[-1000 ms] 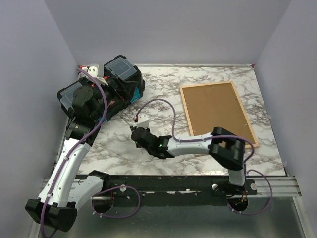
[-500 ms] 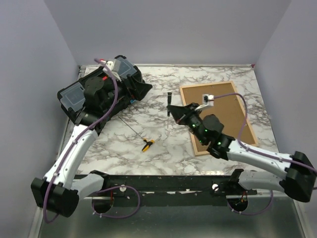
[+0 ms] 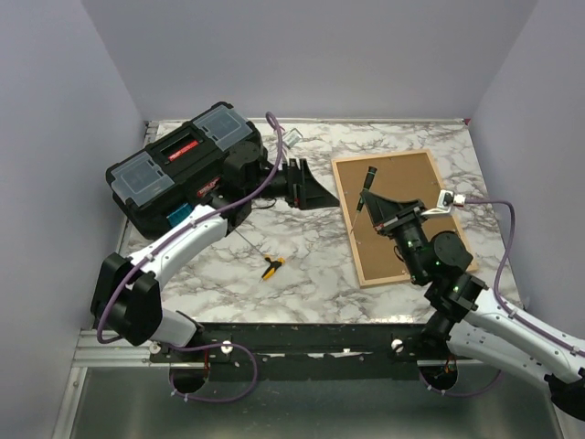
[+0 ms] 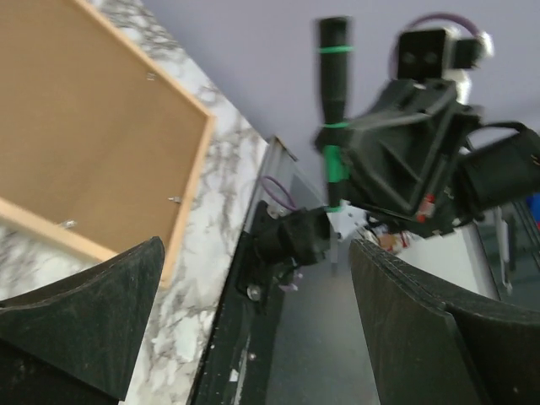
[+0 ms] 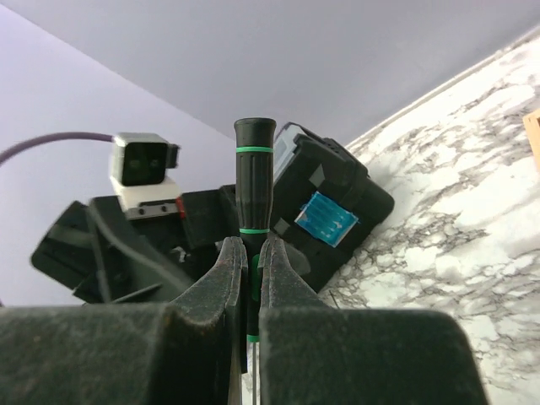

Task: Take the photo out of the frame

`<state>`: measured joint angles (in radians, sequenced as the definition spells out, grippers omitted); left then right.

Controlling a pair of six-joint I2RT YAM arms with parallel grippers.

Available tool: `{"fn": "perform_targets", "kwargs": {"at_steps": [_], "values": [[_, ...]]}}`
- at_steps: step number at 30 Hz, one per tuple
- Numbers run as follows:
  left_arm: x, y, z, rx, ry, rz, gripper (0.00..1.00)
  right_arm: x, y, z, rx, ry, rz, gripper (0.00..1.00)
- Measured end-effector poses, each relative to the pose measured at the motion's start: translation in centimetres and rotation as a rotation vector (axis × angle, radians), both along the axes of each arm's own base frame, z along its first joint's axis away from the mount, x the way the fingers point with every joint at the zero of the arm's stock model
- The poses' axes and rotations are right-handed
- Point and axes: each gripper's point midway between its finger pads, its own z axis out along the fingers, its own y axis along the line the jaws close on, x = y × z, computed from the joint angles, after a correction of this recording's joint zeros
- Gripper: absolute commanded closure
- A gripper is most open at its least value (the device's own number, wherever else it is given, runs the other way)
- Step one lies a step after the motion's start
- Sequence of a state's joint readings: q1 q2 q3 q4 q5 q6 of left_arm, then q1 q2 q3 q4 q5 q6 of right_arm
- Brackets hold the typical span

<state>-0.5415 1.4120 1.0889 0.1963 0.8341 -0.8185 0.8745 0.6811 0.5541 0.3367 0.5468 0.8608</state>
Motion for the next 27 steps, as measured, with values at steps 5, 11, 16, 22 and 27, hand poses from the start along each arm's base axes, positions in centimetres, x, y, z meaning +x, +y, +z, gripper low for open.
{"fn": "perform_targets", "kwargs": {"at_steps": [5, 11, 16, 22, 27], "values": [[-3.5, -2.1, 1.6, -0.072, -0.035, -0.15, 0.09, 0.1, -0.1, -1.2, -0.027, 0.029, -0.006, 0.99], [-6.4, -3.9, 0.8, -0.043, -0.054, -0.245, 0.27, 0.1, 0.0, -1.3, -0.009, 0.044, -0.001, 0.99], [-8.4, -5.3, -0.6, 0.009, -0.05, -0.3, 0.54, -0.1, 0.3, -1.2, 0.017, 0.048, 0.019, 0.99], [-8.7, -6.0, -1.7, 0.064, -0.054, -0.311, 1.0, -0.3, 1.1, -1.5, 0.016, 0.055, 0.06, 0.97], [-7.9, -5.5, -2.9, 0.163, -0.055, -0.267, 1.0, -0.8, 1.4, -1.5, -0.062, 0.037, 0.099, 0.54]]}}
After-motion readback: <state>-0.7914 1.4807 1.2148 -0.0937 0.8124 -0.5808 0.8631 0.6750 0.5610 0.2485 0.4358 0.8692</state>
